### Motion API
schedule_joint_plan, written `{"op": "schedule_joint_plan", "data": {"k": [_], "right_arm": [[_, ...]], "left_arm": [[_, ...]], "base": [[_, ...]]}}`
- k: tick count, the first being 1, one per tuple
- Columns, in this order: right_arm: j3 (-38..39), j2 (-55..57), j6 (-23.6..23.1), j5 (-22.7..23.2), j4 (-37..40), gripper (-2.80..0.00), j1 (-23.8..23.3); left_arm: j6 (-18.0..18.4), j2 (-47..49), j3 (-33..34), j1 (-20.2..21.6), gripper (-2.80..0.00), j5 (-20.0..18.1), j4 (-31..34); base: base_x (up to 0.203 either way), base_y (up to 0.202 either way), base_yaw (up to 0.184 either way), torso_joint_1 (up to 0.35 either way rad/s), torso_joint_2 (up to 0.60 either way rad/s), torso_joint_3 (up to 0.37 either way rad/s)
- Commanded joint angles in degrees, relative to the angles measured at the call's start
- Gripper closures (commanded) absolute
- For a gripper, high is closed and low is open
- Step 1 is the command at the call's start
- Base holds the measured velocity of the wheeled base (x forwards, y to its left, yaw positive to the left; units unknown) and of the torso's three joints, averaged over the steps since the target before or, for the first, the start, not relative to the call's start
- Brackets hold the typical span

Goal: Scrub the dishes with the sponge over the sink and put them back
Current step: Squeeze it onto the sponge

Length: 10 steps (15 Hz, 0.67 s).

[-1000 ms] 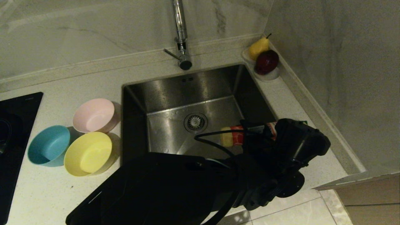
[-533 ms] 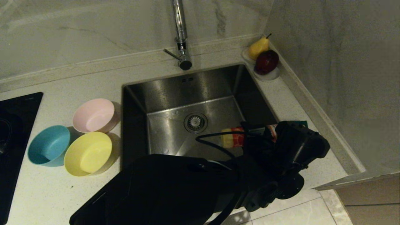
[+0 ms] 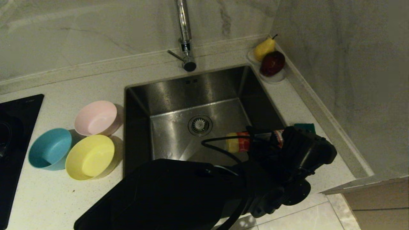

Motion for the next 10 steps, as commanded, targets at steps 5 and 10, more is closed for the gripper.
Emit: {"op": "schedule_joint_plan", "data": {"k": [5, 10], "right_arm": [[0.0, 0.0, -0.1, 0.0, 0.0, 0.00, 0.0], [0.0, 0.0, 0.0, 0.0, 0.0, 0.00, 0.0]], "left_arm": [[1.1, 0.1, 0.0, 0.0, 0.00, 1.6, -0.7], [1.2, -0.1, -0.1, 0.0, 0.00, 1.8, -3.2]], "base": [[0.000, 0.000, 0.000, 0.000, 0.00, 0.000], [0.000, 0.000, 0.000, 0.000, 0.00, 0.000]]}}
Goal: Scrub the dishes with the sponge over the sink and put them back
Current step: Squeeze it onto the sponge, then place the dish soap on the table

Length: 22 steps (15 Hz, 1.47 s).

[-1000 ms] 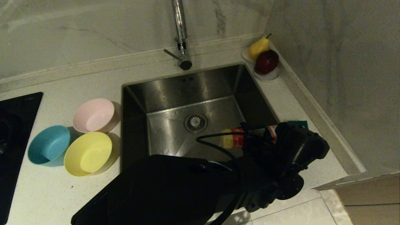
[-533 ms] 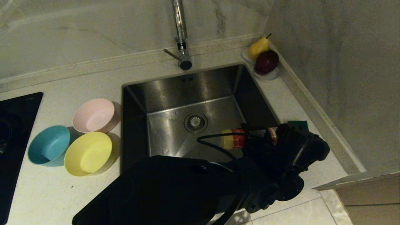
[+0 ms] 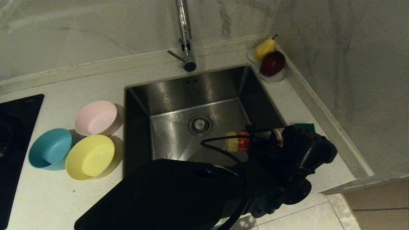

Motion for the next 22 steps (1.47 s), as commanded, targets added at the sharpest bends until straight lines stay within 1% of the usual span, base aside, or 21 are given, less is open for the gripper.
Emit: {"op": "schedule_joint_plan", "data": {"k": [1, 5, 14, 15, 17, 22], "right_arm": [[0.0, 0.0, -0.1, -0.1, 0.0, 0.00, 0.0], [0.0, 0.0, -0.1, 0.0, 0.0, 0.00, 0.0], [0.0, 0.0, 0.0, 0.0, 0.0, 0.00, 0.0], [0.0, 0.0, 0.0, -0.1, 0.0, 0.00, 0.0], [0.0, 0.0, 0.0, -0.1, 0.0, 0.00, 0.0], [0.0, 0.0, -0.1, 0.0, 0.0, 0.00, 0.0]], "left_arm": [[0.4, -0.3, 0.0, 0.0, 0.00, 1.2, -1.0], [0.8, 0.2, 0.1, -0.1, 0.00, 1.5, -0.2], [1.0, -0.8, 0.4, -0.5, 0.00, 1.6, -0.3], [1.5, -1.0, 0.2, -0.5, 0.00, 1.6, -0.5], [2.0, -1.8, 1.0, -0.4, 0.00, 1.5, 0.0], [1.9, -1.8, 0.9, -0.4, 0.00, 1.4, 1.8]], "base": [[0.000, 0.000, 0.000, 0.000, 0.00, 0.000], [0.000, 0.000, 0.000, 0.000, 0.00, 0.000], [0.000, 0.000, 0.000, 0.000, 0.00, 0.000], [0.000, 0.000, 0.000, 0.000, 0.00, 0.000], [0.000, 0.000, 0.000, 0.000, 0.00, 0.000], [0.000, 0.000, 0.000, 0.000, 0.00, 0.000]]}}
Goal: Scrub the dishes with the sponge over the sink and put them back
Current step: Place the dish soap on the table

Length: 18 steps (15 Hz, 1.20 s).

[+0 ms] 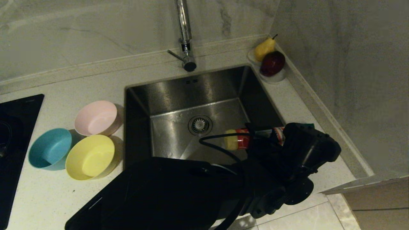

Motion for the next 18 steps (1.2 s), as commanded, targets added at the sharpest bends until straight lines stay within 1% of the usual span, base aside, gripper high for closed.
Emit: {"op": "schedule_joint_plan", "data": {"k": [1, 10, 13, 14, 16, 18], "right_arm": [[0.0, 0.0, 0.0, 0.0, 0.0, 0.00, 0.0], [0.0, 0.0, 0.0, 0.0, 0.0, 0.00, 0.0], [0.0, 0.0, 0.0, 0.0, 0.0, 0.00, 0.0], [0.0, 0.0, 0.1, 0.0, 0.0, 0.00, 0.0], [0.0, 0.0, 0.1, 0.0, 0.0, 0.00, 0.0], [0.0, 0.0, 0.1, 0.0, 0.0, 0.00, 0.0]], "left_arm": [[0.4, -0.1, 0.0, 0.1, 0.00, 0.4, 0.2], [0.2, 0.5, 0.1, 0.1, 0.00, 0.0, 0.2], [-0.6, 0.7, -0.4, 0.1, 0.00, 0.0, -0.8], [-0.8, 0.7, -0.4, 0.1, 0.00, 0.0, -1.5], [-1.4, 0.4, -0.5, 0.1, 0.00, 0.0, -6.9], [-1.6, 0.3, -0.5, 0.1, 0.00, -0.1, -9.8]], "base": [[0.000, 0.000, 0.000, 0.000, 0.00, 0.000], [0.000, 0.000, 0.000, 0.000, 0.00, 0.000], [0.000, 0.000, 0.000, 0.000, 0.00, 0.000], [0.000, 0.000, 0.000, 0.000, 0.00, 0.000], [0.000, 0.000, 0.000, 0.000, 0.00, 0.000], [0.000, 0.000, 0.000, 0.000, 0.00, 0.000]]}}
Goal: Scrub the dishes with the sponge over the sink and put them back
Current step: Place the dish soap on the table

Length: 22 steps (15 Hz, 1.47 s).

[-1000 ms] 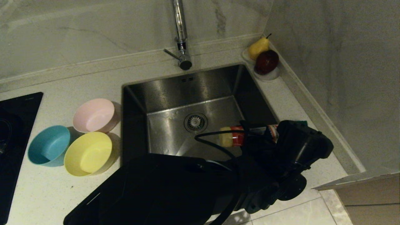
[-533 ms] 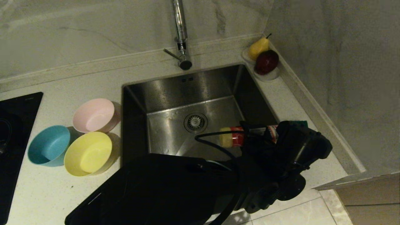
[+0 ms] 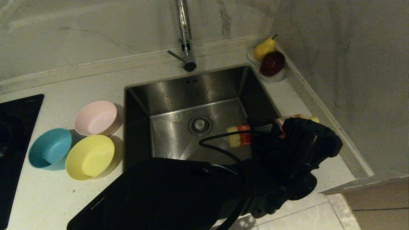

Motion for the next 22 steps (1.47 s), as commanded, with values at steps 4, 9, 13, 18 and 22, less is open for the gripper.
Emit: {"op": "schedule_joint_plan", "data": {"k": [4, 9, 13, 18, 22], "right_arm": [[0.1, 0.0, 0.0, 0.0, 0.0, 0.00, 0.0], [0.0, 0.0, 0.0, 0.0, 0.0, 0.00, 0.0], [0.0, 0.0, 0.0, -0.1, 0.0, 0.00, 0.0], [0.1, 0.0, 0.0, -0.1, 0.0, 0.00, 0.0], [0.0, 0.0, -0.1, 0.0, 0.0, 0.00, 0.0]], "left_arm": [[-2.1, 0.0, -0.1, 0.0, 0.00, 0.5, -12.5], [-4.6, -4.8, -0.2, -0.2, 0.00, -7.1, -22.0], [-5.8, -7.5, -0.2, -0.4, 0.00, -7.9, -23.0], [-11.0, -23.0, -0.2, -0.8, 0.00, -12.1, -24.0], [-12.4, -27.3, -0.2, -0.8, 0.00, -14.2, -24.0]], "base": [[0.000, 0.000, 0.000, 0.000, 0.00, 0.000], [0.000, 0.000, 0.000, 0.000, 0.00, 0.000], [0.000, 0.000, 0.000, 0.000, 0.00, 0.000], [0.000, 0.000, 0.000, 0.000, 0.00, 0.000], [0.000, 0.000, 0.000, 0.000, 0.00, 0.000]]}}
